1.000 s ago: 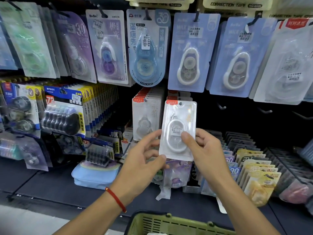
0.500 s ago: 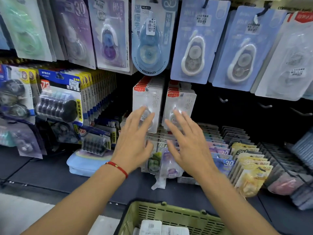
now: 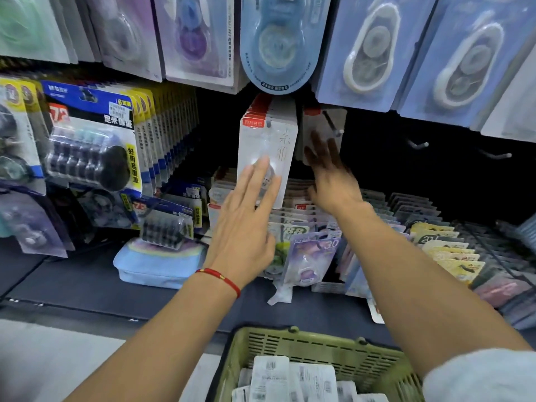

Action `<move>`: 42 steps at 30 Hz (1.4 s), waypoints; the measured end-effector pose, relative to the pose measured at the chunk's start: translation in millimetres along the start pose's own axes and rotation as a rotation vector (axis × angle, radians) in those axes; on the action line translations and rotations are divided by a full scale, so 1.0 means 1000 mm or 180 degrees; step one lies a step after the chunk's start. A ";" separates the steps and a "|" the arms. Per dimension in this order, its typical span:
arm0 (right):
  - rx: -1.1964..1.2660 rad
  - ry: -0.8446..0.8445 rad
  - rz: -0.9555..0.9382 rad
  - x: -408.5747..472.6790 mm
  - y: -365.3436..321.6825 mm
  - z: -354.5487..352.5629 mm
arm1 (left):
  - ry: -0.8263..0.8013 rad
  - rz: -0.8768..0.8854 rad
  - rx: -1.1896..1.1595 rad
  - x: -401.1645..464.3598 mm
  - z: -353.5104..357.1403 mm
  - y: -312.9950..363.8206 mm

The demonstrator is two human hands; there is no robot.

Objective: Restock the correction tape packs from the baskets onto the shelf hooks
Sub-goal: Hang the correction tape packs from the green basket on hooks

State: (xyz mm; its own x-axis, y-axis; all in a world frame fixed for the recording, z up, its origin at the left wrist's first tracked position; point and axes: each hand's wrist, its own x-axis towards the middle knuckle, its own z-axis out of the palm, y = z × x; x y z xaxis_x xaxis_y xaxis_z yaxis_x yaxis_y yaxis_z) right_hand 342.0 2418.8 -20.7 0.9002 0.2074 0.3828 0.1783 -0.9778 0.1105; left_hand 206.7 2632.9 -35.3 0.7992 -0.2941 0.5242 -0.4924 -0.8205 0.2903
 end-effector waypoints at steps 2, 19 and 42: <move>-0.0007 -0.0232 0.0014 0.012 0.005 0.000 | 0.0054 0.0015 -0.0119 0.000 0.002 -0.001; 0.1544 -0.0875 -0.0538 -0.225 0.022 -0.020 | -0.1723 -0.0179 -0.0224 -0.114 0.033 0.013; 0.1423 -0.1625 -0.0591 -0.383 -0.097 0.146 | -0.1517 -0.2464 -0.1559 -0.211 0.126 0.008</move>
State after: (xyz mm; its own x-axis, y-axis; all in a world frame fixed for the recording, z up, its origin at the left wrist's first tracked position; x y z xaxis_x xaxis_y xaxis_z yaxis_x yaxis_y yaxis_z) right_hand 38.1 2430.1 -312.2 0.8935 0.4386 -0.0965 0.3947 -0.8694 -0.2971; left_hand 77.7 2626.6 -245.1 0.9581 -0.0216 -0.2856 0.2138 -0.6096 0.7633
